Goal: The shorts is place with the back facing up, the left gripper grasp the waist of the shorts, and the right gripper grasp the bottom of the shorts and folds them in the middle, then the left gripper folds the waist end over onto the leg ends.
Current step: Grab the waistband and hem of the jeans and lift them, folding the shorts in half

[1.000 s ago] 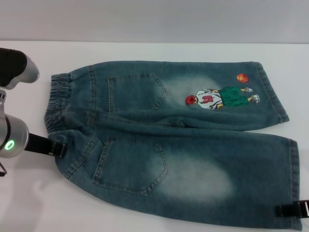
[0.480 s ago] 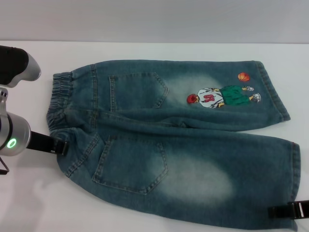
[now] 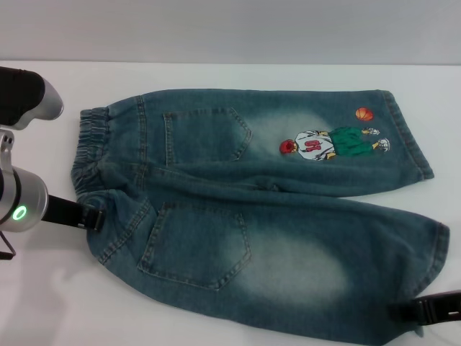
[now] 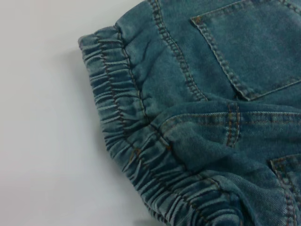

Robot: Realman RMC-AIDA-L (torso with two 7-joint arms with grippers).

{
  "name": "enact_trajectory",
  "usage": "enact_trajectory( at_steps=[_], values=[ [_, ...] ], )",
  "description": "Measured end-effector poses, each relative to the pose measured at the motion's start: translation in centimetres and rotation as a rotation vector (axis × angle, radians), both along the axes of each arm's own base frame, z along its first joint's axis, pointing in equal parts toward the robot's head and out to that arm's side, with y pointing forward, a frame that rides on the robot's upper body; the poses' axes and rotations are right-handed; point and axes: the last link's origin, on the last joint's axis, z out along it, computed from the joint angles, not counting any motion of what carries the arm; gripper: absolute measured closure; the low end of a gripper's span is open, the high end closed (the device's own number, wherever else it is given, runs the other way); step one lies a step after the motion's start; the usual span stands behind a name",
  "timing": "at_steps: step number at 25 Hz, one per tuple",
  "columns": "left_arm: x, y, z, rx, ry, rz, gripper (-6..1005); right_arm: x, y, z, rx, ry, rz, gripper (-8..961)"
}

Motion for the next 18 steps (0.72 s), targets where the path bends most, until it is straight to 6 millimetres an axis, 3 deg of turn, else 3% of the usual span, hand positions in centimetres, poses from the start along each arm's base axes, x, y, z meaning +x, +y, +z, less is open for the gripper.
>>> enact_trajectory(
  at_steps=[3, 14, 18],
  values=[
    [0.0, 0.0, 0.0, 0.001, 0.000, -0.001, 797, -0.4, 0.2, 0.0, -0.003, 0.012, 0.017, 707],
    [-0.2, 0.3, 0.2, 0.043, -0.022, -0.007, 796, -2.0, 1.8, 0.3, 0.070, 0.087, 0.126, 905],
    [-0.1, 0.5, 0.4, 0.078, -0.049, -0.023, 797, -2.5, 2.9, 0.6, 0.141, 0.122, 0.194, 933]
  ],
)
